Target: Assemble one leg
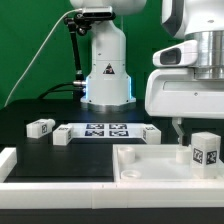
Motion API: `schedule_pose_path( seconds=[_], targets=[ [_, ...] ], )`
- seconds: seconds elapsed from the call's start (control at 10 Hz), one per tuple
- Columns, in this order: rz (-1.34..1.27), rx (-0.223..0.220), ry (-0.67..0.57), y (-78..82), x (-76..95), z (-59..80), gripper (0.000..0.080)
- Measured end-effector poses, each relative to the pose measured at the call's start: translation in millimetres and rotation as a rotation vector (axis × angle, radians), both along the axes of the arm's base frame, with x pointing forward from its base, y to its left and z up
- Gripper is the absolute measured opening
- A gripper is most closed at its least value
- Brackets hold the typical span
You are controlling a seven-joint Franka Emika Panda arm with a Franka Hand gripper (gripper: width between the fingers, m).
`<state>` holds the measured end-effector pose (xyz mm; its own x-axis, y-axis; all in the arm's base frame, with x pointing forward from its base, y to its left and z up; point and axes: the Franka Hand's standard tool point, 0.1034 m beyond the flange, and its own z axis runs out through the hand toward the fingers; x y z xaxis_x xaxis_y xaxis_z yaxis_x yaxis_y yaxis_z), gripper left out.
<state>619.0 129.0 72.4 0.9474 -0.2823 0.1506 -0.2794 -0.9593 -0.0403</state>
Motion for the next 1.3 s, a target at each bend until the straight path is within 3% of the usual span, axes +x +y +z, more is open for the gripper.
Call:
schedule_pose_path(
  seconds=[0.5,0.7,0.8,0.9,1.1,1.3],
  targets=[
    [0.537,-0.109,-0.002,-9.0,5.1,5.4,0.0649],
    [0.616,-0.134,0.003,-11.2,4.9,4.8,0.0649],
    [0.636,-0.140,0.004,-12.2,5.0,4.6,0.0556],
    [0.633,-0.140,0.005,-12.3,4.8,4.2,0.0556],
    [0.604,-0.135,0.005,-12.3,4.6,3.8,0.0295],
    [0.532,-0.123,0.003,-12.2,4.6,3.8,0.0294]
  ],
)
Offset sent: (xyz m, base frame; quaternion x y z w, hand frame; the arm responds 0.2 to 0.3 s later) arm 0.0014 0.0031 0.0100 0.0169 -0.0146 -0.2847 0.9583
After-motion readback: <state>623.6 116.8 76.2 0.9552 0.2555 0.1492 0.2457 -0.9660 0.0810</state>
